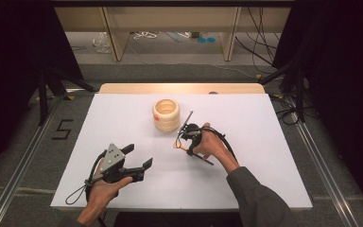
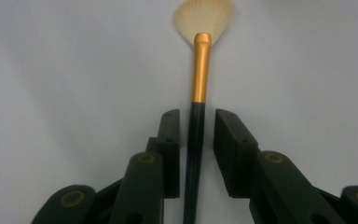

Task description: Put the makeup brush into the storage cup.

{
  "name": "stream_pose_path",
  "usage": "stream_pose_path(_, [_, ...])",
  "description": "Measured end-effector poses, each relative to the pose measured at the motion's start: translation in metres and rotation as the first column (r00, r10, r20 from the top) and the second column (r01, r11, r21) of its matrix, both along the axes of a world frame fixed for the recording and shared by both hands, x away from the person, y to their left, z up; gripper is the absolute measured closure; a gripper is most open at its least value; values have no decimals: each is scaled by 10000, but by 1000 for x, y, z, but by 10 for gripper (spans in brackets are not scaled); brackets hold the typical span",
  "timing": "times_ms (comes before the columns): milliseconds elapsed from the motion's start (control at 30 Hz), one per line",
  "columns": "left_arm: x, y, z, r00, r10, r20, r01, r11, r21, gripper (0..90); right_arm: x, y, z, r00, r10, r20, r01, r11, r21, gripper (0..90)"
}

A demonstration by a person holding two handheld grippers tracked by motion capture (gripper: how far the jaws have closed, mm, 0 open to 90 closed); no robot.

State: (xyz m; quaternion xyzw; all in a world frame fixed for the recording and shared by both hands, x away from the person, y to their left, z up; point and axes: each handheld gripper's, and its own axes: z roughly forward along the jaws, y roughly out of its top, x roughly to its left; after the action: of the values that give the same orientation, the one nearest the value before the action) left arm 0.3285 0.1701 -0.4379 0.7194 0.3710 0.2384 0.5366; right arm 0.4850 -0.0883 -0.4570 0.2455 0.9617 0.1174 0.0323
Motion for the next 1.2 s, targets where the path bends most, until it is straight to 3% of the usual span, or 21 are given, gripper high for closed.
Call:
stream_pose_path(100, [0, 0, 0, 10000, -15, 17, 15, 10000, 39, 164, -3, 2, 0, 10000, -30, -6, 30, 10000, 76, 733])
stream_pose_path(233, [0, 0, 0, 10000, 20, -6, -20, 10000, 1, 164, -1, 2, 0, 10000, -6, 6, 6, 9998, -214, 761])
stream_pose_path(267, [0, 0, 0, 10000, 37, -24, -37, 10000, -22, 164, -2, 4, 1, 9997, -195, -156, 193, 9997, -142, 768])
stream_pose_path(333, [0, 0, 0, 10000, 30, -21, -30, 10000, -4, 165, 0, 4, 0, 10000, 49, -67, -51, 9996, -287, 783])
stream_pose_path(500, [0, 0, 0, 10000, 28, -27, -28, 10000, 2, 166, 2, 3, 1, 9994, -109, -330, 102, 9997, -202, 831])
stream_pose_path(867, [0, 0, 0, 10000, 51, -5, -51, 10000, 21, 170, 2, 4, 1, 9998, 60, -177, -68, 9990, -450, 834])
stream_pose_path(933, [0, 0, -1, 10000, 44, -17, -44, 10000, -41, 171, 1, 6, 1, 9994, -83, -350, 72, 9995, -313, 834])
stream_pose_path(1000, [0, 0, -1, 10000, 47, -18, -47, 10000, -38, 172, 2, 5, 1, 9998, 122, -131, -128, 9989, -443, 834])
stream_pose_path(1200, [0, 0, -1, 10000, 72, -29, -72, 10000, -56, 173, 0, 4, 2, 9998, -58, -183, 55, 9998, -190, 835])
